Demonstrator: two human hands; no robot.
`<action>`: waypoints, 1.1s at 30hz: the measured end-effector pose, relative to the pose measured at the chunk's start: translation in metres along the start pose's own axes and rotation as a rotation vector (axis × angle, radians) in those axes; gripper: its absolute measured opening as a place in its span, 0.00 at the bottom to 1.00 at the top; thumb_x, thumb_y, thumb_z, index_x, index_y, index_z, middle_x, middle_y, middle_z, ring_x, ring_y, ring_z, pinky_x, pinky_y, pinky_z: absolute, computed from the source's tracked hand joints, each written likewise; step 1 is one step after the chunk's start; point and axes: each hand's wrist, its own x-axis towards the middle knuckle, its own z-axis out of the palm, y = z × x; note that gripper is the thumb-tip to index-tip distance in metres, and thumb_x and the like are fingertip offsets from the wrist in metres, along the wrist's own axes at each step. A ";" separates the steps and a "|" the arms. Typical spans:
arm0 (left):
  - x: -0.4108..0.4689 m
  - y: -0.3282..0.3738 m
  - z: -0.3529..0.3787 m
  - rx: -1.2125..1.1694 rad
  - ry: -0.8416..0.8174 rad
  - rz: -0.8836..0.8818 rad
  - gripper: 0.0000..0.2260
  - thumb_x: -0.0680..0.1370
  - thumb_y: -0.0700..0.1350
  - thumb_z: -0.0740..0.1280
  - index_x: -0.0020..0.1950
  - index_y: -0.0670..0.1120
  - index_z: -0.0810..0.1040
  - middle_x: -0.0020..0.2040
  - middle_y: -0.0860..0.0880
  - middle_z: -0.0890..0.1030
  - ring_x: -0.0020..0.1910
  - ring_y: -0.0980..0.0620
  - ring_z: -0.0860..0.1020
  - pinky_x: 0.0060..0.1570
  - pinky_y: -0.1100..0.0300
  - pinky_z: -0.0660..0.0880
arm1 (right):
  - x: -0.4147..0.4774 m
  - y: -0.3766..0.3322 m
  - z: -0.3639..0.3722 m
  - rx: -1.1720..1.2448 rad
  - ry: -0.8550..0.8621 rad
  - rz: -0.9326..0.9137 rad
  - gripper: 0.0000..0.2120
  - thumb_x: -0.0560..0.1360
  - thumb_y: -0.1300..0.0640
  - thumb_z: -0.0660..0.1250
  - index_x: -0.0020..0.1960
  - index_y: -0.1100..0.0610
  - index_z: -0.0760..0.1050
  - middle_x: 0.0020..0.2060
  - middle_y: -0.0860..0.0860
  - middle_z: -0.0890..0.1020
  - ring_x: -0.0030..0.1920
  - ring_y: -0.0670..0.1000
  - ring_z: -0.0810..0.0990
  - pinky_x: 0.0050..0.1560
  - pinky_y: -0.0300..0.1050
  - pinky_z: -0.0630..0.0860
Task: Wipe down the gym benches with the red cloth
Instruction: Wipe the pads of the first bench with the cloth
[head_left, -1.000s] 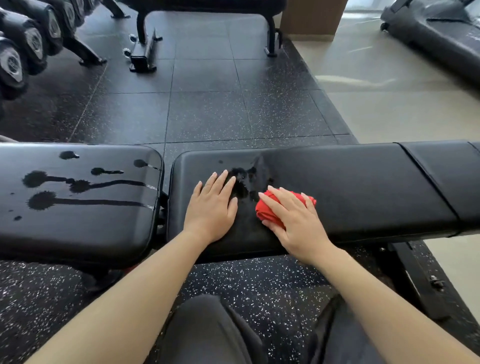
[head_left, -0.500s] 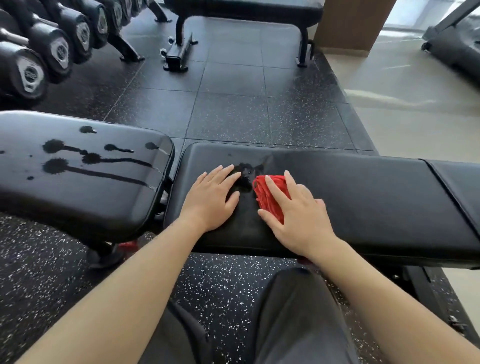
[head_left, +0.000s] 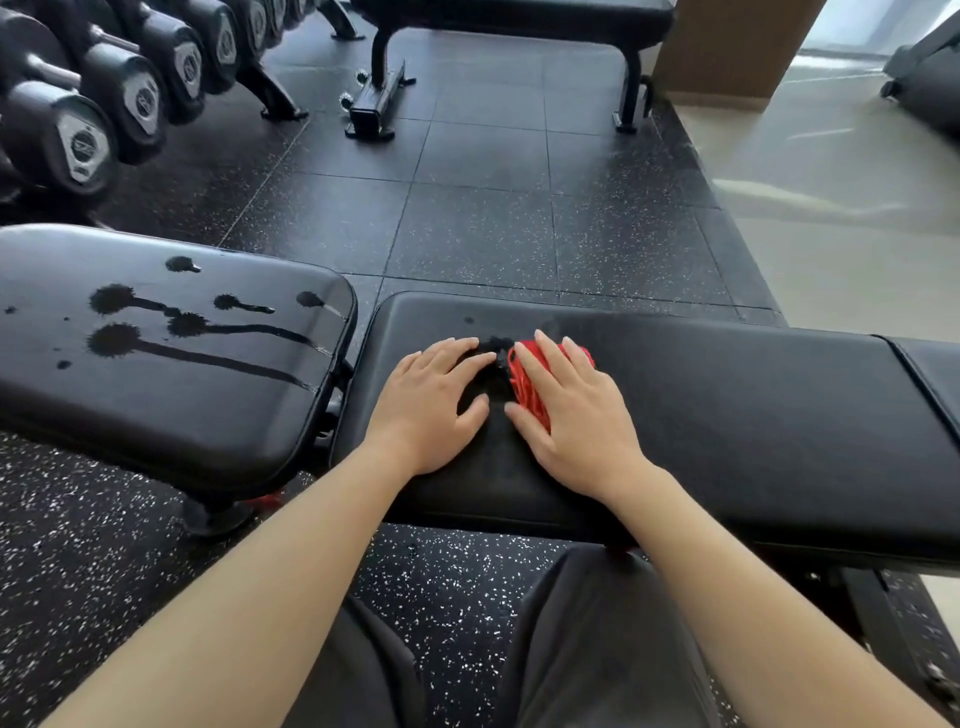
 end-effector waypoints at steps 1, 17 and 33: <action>0.000 0.000 0.000 -0.001 0.004 0.001 0.26 0.73 0.57 0.52 0.72 0.56 0.65 0.73 0.55 0.64 0.73 0.55 0.59 0.71 0.55 0.54 | -0.007 0.002 0.000 -0.001 -0.009 -0.029 0.33 0.74 0.37 0.48 0.75 0.50 0.56 0.75 0.50 0.58 0.75 0.56 0.55 0.67 0.52 0.62; 0.003 0.000 0.002 0.061 -0.080 -0.135 0.30 0.78 0.59 0.53 0.78 0.50 0.49 0.78 0.55 0.48 0.76 0.56 0.44 0.75 0.53 0.42 | 0.024 0.006 0.001 0.047 0.007 -0.007 0.30 0.74 0.42 0.51 0.74 0.52 0.61 0.73 0.51 0.63 0.74 0.56 0.58 0.66 0.53 0.64; 0.005 -0.001 0.003 0.053 -0.057 -0.144 0.28 0.79 0.58 0.53 0.77 0.50 0.52 0.78 0.55 0.51 0.76 0.56 0.46 0.74 0.53 0.43 | 0.062 0.008 0.005 0.049 0.050 0.027 0.25 0.73 0.47 0.58 0.69 0.52 0.66 0.66 0.49 0.71 0.65 0.55 0.66 0.63 0.54 0.68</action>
